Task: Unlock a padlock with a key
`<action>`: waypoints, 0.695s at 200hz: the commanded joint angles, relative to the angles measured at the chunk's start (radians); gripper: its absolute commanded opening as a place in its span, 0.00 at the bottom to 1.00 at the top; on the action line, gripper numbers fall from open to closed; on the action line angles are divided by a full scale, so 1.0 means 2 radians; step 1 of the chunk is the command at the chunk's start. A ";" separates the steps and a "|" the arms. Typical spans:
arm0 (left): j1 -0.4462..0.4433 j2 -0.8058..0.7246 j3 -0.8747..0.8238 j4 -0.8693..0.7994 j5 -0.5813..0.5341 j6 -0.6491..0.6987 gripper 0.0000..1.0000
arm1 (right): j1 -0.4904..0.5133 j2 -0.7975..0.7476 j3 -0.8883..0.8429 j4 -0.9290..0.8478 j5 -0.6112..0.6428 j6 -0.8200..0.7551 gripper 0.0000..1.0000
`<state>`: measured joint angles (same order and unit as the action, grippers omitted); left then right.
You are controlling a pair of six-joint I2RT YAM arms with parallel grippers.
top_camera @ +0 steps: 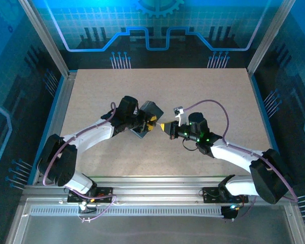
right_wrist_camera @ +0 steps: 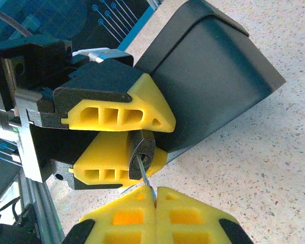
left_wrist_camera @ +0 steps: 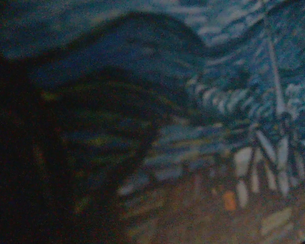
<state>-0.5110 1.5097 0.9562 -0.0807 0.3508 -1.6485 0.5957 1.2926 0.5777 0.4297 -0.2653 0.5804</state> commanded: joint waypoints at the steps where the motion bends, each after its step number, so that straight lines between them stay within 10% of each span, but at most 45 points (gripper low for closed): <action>1: 0.000 -0.024 -0.001 0.030 0.003 -0.002 0.03 | 0.007 0.005 0.013 0.017 0.000 0.002 0.00; 139: -0.002 -0.028 -0.007 0.036 -0.009 -0.006 0.03 | 0.007 0.016 0.013 0.024 0.001 0.011 0.00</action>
<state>-0.5114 1.5036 0.9428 -0.0654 0.3317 -1.6512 0.5957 1.3106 0.5781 0.4469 -0.2657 0.5915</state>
